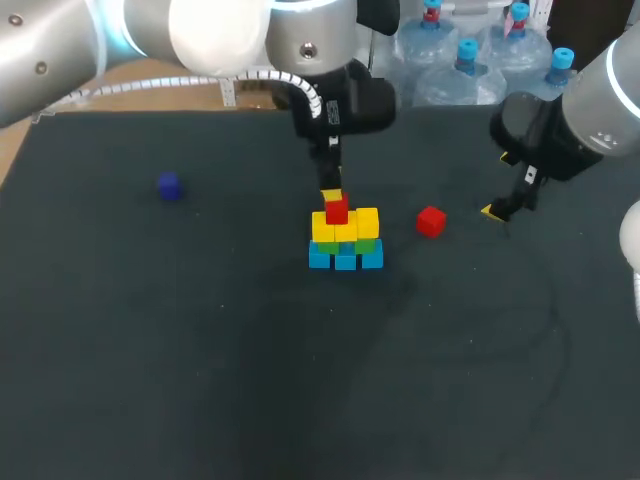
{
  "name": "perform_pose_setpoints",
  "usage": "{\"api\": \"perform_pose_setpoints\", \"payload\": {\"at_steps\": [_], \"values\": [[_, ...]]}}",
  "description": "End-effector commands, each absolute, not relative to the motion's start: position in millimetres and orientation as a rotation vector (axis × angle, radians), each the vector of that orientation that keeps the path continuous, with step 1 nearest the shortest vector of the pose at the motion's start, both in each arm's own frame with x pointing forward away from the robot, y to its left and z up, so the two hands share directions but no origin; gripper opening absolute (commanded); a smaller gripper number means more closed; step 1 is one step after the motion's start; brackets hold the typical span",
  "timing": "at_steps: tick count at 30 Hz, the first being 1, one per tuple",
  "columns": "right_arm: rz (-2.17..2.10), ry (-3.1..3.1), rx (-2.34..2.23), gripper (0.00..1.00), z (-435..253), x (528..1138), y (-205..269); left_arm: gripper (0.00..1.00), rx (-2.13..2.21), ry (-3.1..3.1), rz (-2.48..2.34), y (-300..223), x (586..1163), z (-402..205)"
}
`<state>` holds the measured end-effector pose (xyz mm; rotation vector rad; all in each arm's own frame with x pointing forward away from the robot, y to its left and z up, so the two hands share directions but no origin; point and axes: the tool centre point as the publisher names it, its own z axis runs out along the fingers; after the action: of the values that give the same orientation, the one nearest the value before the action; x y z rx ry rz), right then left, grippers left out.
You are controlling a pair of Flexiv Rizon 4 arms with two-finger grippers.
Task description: Place the blue cubes, place green cubes on the blue cubes, place the yellow cubes on the green cubes, then place the red cubes on the yellow cubes, and place purple cube on the red cubes.
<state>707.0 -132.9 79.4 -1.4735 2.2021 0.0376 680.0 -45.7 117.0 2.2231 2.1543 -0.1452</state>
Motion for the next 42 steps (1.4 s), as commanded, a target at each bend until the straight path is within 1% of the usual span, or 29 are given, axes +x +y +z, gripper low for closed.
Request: {"api": "perform_pose_setpoints", "payload": {"at_steps": [1, 2, 3, 4, 6, 7, 8, 9, 10, 11, 14, 17, 19, 20, 26, 29, 40, 41, 42], "values": [[0.029, 2.201, -1.468, 1.00, 79, 705, -133, 0.32, 2.224, 2.132, -0.136, -41, 673, 120], [0.029, 2.201, -1.468, 1.00, 79, 705, -133, 0.40, 2.229, 2.129, -0.141, -42, 672, 119], [0.029, 2.201, -1.468, 1.00, 79, 705, -133, 0.47, 2.236, 2.125, -0.146, -43, 673, 117], [0.029, 2.201, -1.468, 1.00, 79, 705, -133, 0.51, 2.240, 2.123, -0.152, -44, 673, 115], [0.029, 2.201, -1.468, 1.00, 79, 705, -133, 0.69, 2.248, 2.120, -0.160, -46, 673, 113], [0.029, 2.201, -1.468, 1.00, 79, 705, -133, 0.74, 2.252, 2.119, -0.163, -46, 674, 112], [0.029, 2.201, -1.468, 1.00, 79, 705, -133, 0.87, 2.258, 2.117, -0.167, -47, 674, 110], [0.029, 2.201, -1.468, 1.00, 79, 705, -133, 0.88, 2.262, 2.116, -0.168, -47, 675, 109], [0.029, 2.201, -1.468, 1.00, 79, 705, -133, 0.87, 2.266, 2.117, -0.169, -48, 675, 108], [0.029, 2.201, -1.468, 1.00, 79, 705, -133, 0.82, 2.271, 2.117, -0.171, -48, 675, 107], [0.029, 2.201, -1.468, 1.00, 79, 705, -133, 0.79, 2.280, 2.123, -0.179, -49, 677, 102], [0.029, 2.201, -1.468, 1.00, 79, 705, -133, 0.72, 2.280, 2.130, -0.187, -49, 679, 98], [0.029, 2.201, -1.468, 1.00, 79, 705, -133, 0.58, 2.280, 2.133, -0.189, -49, 680, 97], [0.029, 2.201, -1.468, 1.00, 79, 705, -133, 0.53, 2.282, 2.134, -0.191, -49, 680, 96], [0.029, 2.201, -1.468, 1.00, 79, 705, -133, 0.49, 2.288, 2.135, -0.194, -50, 682, 94], [0.029, 2.201, -1.468, 1.00, 79, 705, -133, 0.45, 2.290, 2.133, -0.192, -50, 682, 94], [0.029, 2.201, -1.468, 1.00, 79, 705, -133, 0.36, 2.289, 2.136, -0.189, -48, 681, 95], [0.029, 2.201, -1.468, 1.00, 79, 705, -133, 0.34, 2.289, 2.136, -0.188, -48, 681, 95], [0.029, 2.201, -1.468, 1.00, 79, 705, -133, 0.22, 2.289, 2.135, -0.188, -48, 681, 95]]}}
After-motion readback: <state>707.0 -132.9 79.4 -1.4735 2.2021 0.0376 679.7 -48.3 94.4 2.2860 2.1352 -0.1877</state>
